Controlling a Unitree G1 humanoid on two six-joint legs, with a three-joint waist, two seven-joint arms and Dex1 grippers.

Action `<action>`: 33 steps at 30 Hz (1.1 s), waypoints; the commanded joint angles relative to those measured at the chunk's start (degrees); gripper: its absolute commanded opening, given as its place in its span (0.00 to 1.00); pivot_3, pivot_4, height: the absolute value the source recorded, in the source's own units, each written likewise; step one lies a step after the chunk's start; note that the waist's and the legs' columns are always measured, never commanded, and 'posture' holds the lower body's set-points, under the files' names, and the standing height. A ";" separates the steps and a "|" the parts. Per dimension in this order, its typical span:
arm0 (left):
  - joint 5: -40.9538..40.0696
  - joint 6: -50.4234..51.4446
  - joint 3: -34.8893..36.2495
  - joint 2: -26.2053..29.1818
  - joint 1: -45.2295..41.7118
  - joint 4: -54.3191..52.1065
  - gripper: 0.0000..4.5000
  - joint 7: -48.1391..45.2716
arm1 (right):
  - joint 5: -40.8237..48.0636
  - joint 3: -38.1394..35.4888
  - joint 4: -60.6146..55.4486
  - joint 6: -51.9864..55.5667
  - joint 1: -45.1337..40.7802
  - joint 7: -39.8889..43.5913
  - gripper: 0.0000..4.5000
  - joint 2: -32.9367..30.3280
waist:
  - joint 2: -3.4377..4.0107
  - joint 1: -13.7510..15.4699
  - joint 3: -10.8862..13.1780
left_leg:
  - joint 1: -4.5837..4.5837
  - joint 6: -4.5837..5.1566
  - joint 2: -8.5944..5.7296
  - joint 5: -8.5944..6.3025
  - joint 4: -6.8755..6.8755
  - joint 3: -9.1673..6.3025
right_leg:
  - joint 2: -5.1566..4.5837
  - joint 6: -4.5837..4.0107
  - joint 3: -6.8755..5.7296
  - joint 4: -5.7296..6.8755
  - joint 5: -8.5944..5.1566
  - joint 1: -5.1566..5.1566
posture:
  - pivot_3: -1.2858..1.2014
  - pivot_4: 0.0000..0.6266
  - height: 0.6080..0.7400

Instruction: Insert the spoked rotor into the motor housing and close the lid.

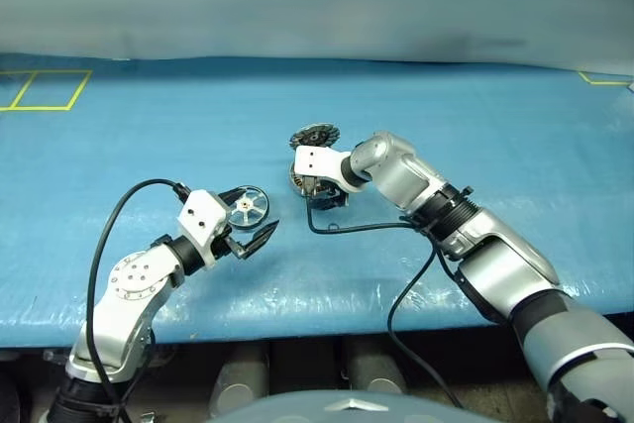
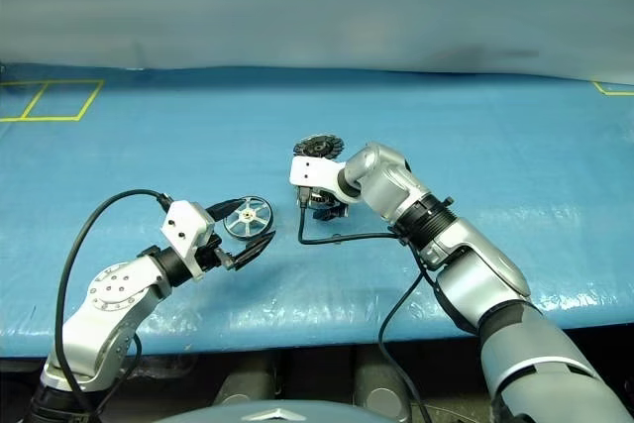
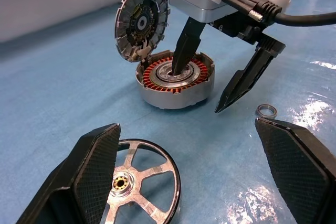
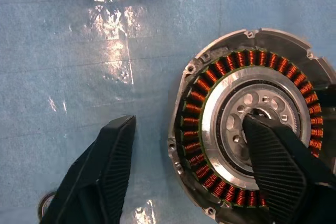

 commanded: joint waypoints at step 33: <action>-1.45 -0.69 -0.34 -0.87 -2.55 0.22 1.00 -2.31 | 3.54 -2.44 -33.88 23.68 19.29 -5.55 0.41 2.84 | -0.02 -0.85 -0.02 | 0.24 -0.02 0.05 0.01 -0.03 -0.05 | 0.05 -0.19 0.00 0.30 -0.16 0.07 | 0.52 0.24 1.00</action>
